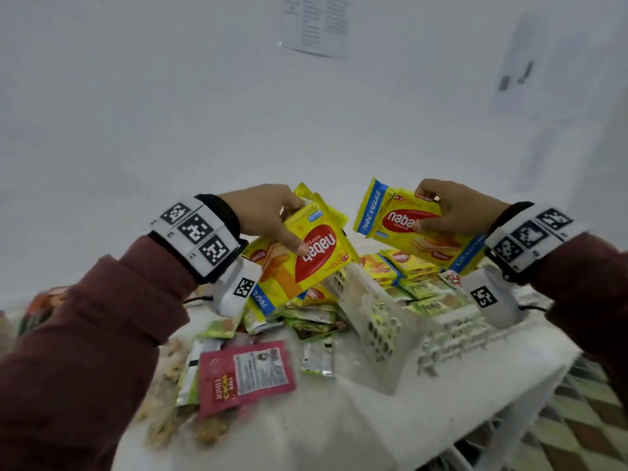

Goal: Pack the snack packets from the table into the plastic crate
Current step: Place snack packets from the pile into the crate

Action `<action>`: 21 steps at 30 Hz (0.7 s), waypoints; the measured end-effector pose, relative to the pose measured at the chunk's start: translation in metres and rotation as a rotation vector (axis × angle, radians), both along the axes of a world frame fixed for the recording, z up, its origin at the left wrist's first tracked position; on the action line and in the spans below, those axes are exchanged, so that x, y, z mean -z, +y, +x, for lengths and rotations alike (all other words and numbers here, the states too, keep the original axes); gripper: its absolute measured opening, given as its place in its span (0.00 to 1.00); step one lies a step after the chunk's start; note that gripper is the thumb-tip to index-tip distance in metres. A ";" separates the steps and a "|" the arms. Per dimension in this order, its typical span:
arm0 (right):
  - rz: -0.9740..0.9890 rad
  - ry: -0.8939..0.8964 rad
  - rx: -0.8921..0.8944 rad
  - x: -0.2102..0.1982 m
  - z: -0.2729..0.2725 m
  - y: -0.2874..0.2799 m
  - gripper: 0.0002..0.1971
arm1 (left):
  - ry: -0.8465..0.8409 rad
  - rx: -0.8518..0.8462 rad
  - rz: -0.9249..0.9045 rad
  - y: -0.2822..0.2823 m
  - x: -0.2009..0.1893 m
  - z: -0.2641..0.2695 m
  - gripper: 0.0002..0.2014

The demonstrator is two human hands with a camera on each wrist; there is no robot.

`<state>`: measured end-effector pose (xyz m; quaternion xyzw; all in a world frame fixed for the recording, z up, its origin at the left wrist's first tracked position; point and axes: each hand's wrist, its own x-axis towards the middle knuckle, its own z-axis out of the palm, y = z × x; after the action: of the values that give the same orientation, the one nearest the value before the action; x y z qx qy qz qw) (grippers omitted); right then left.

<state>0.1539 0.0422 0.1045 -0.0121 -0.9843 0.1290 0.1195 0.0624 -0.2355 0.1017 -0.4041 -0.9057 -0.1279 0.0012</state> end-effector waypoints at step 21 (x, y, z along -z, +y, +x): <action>0.183 -0.370 -0.054 0.015 -0.087 0.179 0.19 | -0.209 0.196 -0.066 0.230 -0.013 -0.041 0.17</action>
<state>0.0668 0.2211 0.0898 0.0016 -0.9971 0.0375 -0.0663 0.0217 -0.0056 0.1151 -0.4751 -0.8607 -0.1388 -0.1191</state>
